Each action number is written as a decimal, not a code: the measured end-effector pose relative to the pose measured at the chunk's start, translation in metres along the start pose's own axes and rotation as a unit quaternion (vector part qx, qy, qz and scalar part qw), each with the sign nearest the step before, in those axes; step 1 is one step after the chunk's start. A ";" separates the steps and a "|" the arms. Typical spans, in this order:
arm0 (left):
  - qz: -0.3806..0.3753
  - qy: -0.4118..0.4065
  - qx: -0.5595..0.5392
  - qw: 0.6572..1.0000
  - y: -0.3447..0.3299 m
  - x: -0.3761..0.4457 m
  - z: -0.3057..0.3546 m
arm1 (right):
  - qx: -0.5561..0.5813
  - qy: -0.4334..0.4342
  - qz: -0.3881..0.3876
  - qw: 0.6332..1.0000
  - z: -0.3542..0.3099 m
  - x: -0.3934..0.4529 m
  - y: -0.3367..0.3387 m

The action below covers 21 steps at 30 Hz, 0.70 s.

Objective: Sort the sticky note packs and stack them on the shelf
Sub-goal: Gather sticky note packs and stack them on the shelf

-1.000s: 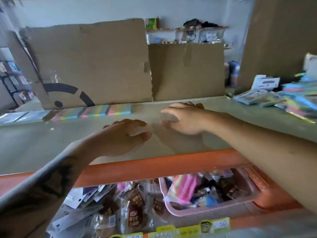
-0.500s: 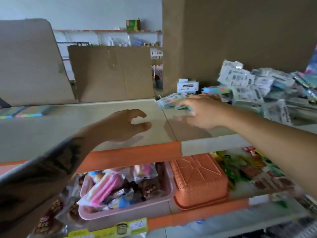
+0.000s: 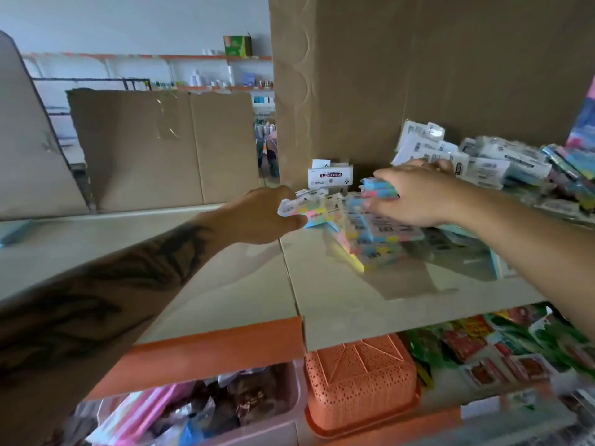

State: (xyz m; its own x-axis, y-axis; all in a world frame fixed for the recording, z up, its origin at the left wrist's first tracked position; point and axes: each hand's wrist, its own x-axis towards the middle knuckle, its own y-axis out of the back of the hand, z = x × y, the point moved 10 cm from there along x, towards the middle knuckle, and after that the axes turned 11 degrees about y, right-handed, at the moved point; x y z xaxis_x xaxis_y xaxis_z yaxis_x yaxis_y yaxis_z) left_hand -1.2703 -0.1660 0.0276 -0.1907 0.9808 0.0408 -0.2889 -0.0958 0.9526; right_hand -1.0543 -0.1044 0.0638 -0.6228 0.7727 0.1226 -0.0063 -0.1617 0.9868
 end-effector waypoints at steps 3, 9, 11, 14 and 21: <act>-0.024 -0.029 -0.005 0.999 -0.010 0.024 0.005 | -0.014 0.001 -0.007 1.000 0.000 0.004 -0.003; -0.037 -0.025 -0.030 0.999 -0.022 0.038 0.005 | -0.004 0.036 0.073 0.997 -0.013 0.000 0.006; -0.047 -0.035 -0.050 0.997 -0.022 0.034 0.005 | 0.025 0.050 0.097 0.994 -0.017 -0.001 0.008; -0.037 -0.047 -0.057 0.997 -0.019 0.026 0.004 | 0.098 0.064 0.146 0.982 -0.021 -0.002 0.010; -0.013 -0.023 -0.047 0.999 -0.010 -0.003 -0.004 | 0.173 0.114 0.175 0.962 -0.038 -0.007 0.016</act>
State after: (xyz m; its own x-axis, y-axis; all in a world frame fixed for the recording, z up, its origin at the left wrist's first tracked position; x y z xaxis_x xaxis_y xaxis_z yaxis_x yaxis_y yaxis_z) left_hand -1.2705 -0.1689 0.0169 -0.1386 0.9898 0.0321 -0.3805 -0.0831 0.9210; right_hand -1.0798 -0.1357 0.0748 -0.6948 0.5468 0.4672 0.4725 -0.1427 0.8697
